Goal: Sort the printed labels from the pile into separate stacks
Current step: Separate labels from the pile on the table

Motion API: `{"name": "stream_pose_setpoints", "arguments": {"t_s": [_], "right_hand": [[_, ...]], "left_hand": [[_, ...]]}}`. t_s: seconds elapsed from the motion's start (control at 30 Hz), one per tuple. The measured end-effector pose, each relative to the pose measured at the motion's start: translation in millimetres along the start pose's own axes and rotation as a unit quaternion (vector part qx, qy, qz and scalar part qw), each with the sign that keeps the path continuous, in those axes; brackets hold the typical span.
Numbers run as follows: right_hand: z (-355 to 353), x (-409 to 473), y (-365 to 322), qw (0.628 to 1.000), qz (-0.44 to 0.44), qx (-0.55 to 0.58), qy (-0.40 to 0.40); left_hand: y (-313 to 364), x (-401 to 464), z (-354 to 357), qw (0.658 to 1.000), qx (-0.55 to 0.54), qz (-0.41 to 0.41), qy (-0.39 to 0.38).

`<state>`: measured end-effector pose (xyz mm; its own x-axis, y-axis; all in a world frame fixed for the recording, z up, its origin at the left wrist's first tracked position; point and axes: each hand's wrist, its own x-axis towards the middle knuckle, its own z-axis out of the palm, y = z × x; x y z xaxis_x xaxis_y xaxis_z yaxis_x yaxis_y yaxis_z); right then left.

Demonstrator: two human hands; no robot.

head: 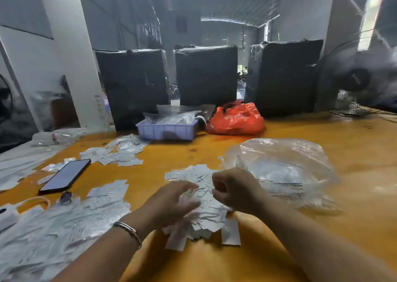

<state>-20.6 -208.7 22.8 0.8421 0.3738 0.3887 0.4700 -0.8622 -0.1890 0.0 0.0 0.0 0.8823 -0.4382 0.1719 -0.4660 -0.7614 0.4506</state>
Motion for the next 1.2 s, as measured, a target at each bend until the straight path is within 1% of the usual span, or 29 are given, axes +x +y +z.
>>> {"name": "stream_pose_setpoints", "arguments": {"t_s": [0.1,0.17,0.23,0.3,0.37,0.4,0.47,0.53,0.6,0.67,0.87,0.93,1.0,1.07,1.1,1.13,1.17,1.2], "right_hand": [[0,-5,12,0.998,-0.002,-0.052,0.026],[-6,-7,19,0.996,0.042,-0.076,0.036],[-12,-7,28,0.986,0.112,-0.11,0.061],[-14,-6,38,0.965,0.2,-0.155,0.065],[-11,-7,50,0.942,0.27,-0.194,0.038],[-9,-8,56,0.935,0.285,-0.211,0.017],[-5,-9,66,0.924,0.29,-0.247,-0.036],[-1,-9,74,0.92,0.291,-0.258,-0.047],[-1,-9,79,0.923,0.299,-0.241,-0.011],[0,-8,80,0.927,0.309,-0.213,0.007],[5,-7,85,0.94,0.288,-0.178,0.051],[4,-9,81,0.944,0.283,-0.143,0.093],[3,-12,74,0.943,0.25,-0.146,0.164],[-2,-13,64,0.947,0.218,-0.128,0.2],[-4,-13,56,0.954,0.206,-0.088,0.2],[-4,-13,47,0.963,0.188,-0.023,0.192],[-4,-13,35,0.968,0.17,0.066,0.172],[-3,-14,22,0.964,0.151,0.172,0.134]], "left_hand": [[-11,2,7,0.999,-0.019,-0.014,-0.034],[-17,0,7,0.998,-0.031,-0.012,-0.045],[-16,-2,4,0.999,-0.032,0.003,-0.034],[-15,-5,2,1.0,-0.017,0.017,-0.019],[-13,-9,4,0.999,-0.009,0.027,-0.022],[-12,-10,4,0.999,-0.004,0.032,-0.028],[-11,-14,4,0.999,-0.003,0.034,-0.025],[-10,-17,2,0.999,-0.031,0.032,-0.005],[-9,-19,-1,0.998,-0.046,0.035,0.025],[-10,-20,-3,0.998,-0.036,0.032,0.045],[-10,-21,-4,0.997,-0.034,0.029,0.064],[-10,-21,-5,0.997,-0.03,0.03,0.068],[-11,-21,-7,0.997,-0.029,0.029,0.071],[-11,-20,-7,0.996,-0.031,0.028,0.075],[-11,-20,-8,0.996,-0.034,0.028,0.078],[-11,-20,-8,0.995,-0.041,0.029,0.081],[-10,-19,-8,0.995,-0.053,0.031,0.084],[-9,-19,-9,0.994,-0.067,0.036,0.084]]}}
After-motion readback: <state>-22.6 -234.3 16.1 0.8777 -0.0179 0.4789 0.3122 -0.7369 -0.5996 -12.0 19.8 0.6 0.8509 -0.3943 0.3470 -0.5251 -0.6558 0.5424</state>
